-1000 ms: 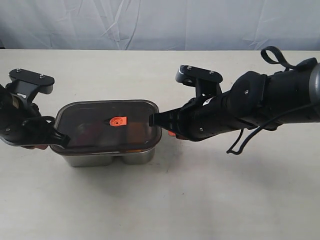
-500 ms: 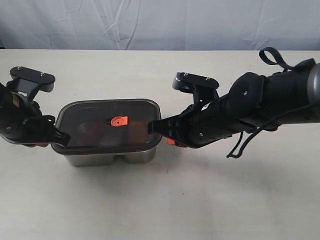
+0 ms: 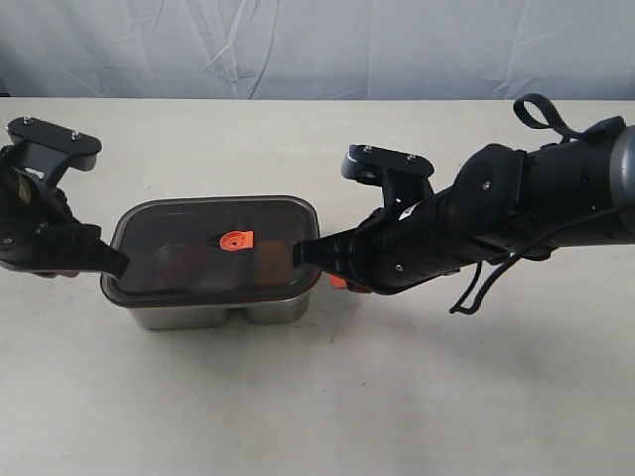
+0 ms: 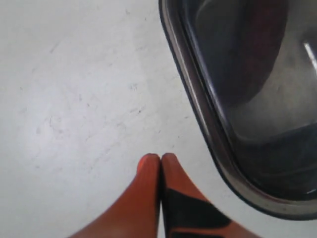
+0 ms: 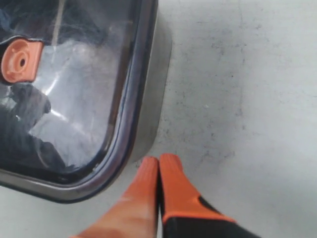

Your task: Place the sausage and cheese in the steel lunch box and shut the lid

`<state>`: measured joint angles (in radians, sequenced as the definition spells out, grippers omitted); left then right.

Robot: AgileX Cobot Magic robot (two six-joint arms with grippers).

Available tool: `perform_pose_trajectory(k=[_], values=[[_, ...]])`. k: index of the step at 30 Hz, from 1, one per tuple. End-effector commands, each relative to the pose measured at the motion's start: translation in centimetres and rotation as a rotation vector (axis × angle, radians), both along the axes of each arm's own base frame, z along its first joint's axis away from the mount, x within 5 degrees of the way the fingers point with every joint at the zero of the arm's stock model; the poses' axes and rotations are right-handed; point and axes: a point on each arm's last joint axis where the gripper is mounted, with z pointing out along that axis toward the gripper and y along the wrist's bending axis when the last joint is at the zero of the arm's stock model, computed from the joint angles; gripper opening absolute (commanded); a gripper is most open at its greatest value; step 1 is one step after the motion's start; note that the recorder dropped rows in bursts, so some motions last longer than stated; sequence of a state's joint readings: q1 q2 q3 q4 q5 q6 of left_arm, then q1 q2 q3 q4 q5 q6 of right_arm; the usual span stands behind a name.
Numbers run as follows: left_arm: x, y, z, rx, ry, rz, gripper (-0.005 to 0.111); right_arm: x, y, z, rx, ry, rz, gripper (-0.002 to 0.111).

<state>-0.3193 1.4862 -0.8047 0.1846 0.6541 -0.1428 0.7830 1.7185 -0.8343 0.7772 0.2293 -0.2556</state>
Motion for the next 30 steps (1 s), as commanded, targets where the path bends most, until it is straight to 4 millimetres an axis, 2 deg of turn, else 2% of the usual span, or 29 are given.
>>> perform_pose_trajectory(k=[1, 3, 6, 12, 21, 25, 30], values=[[0.6, -0.3, 2.6, -0.063, -0.161, -0.009, 0.0, 0.7, -0.1, 0.5, 0.01, -0.09, -0.029, 0.0], [0.8, -0.6, 3.4, -0.107, -0.229, -0.02, 0.0, 1.0, -0.2, 1.2, 0.025, -0.133, -0.045, 0.0], [1.1, -1.3, 3.6, -0.153, -0.249, -0.073, 0.0, 1.2, 0.0, 2.0, 0.043, -0.16, -0.046, 0.0], [1.5, -2.2, 1.6, -0.215, -0.154, -0.085, 0.0, 1.2, 1.6, 2.8, 0.056, -0.173, 0.018, 0.0], [1.7, -2.3, 0.4, -0.205, -0.094, -0.078, 0.0, 0.3, 4.4, 0.4, 0.02, -0.14, 0.095, 0.0], [2.0, -2.4, -0.7, -0.194, -0.056, -0.075, 0.0, 0.4, 4.8, -0.7, 0.004, -0.119, 0.095, 0.0], [2.2, -2.5, -1.8, -0.181, -0.022, -0.074, 0.0, 0.4, 4.8, -0.8, 0.003, -0.111, 0.092, 0.0]])
